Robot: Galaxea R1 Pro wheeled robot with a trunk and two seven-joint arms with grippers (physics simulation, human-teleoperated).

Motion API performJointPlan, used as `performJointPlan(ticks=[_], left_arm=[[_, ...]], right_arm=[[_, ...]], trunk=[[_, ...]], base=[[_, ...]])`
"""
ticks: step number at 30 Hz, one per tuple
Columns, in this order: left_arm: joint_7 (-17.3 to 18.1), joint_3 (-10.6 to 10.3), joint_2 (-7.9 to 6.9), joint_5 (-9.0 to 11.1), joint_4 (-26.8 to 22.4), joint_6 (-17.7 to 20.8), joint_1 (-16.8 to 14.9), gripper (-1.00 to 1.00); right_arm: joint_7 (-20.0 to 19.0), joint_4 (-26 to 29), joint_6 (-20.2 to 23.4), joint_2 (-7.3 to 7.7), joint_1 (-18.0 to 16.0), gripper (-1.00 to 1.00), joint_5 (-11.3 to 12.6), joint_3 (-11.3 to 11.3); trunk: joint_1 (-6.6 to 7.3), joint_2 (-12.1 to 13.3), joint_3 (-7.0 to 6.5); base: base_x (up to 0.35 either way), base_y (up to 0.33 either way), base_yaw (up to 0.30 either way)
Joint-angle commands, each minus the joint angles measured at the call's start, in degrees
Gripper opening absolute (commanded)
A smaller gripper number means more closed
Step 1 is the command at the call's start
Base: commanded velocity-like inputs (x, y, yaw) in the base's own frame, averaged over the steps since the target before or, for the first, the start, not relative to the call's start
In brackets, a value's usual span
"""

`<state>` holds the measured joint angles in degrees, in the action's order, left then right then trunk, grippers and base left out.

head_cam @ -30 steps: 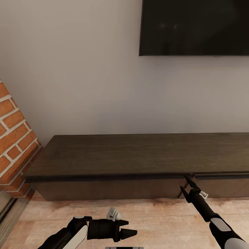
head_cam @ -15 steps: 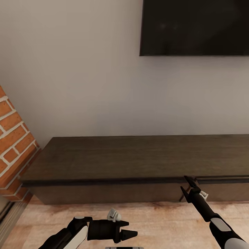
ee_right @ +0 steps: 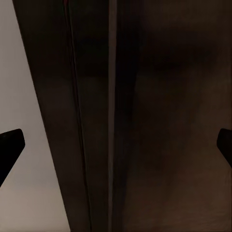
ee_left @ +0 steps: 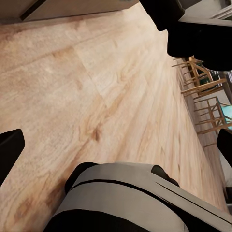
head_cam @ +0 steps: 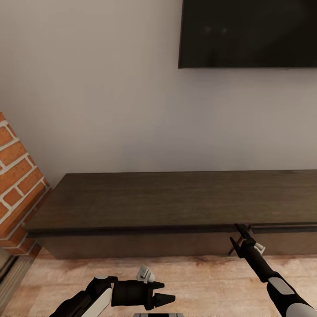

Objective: Place each of the two pumpkins and all three candles from the living room inside a cabinet in the living room (use any cabinet), then make sure every cabinet is closed, and position the cauldron so it is next to a table in the living room.

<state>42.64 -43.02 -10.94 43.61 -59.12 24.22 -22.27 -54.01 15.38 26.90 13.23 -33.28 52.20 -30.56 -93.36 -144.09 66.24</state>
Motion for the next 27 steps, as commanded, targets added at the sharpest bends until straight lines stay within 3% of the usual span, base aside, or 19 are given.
performJointPlan(ticks=[1,27], left_arm=[[-0.09,-0.13,-0.05,0.60,-0.03,0.48,-0.05,1.00],[-0.10,-0.14,-0.05,0.60,0.05,0.48,-0.06,1.00]], right_arm=[[-0.07,-0.03,0.44,0.05,-0.03,1.00,0.36,-0.02],[-0.40,0.24,0.63,0.13,-0.03,1.00,0.12,0.06]], trunk=[[0.01,-0.02,0.05],[-0.04,-0.05,0.49]], base=[[0.000,0.000,0.000],[0.000,0.000,0.000]])
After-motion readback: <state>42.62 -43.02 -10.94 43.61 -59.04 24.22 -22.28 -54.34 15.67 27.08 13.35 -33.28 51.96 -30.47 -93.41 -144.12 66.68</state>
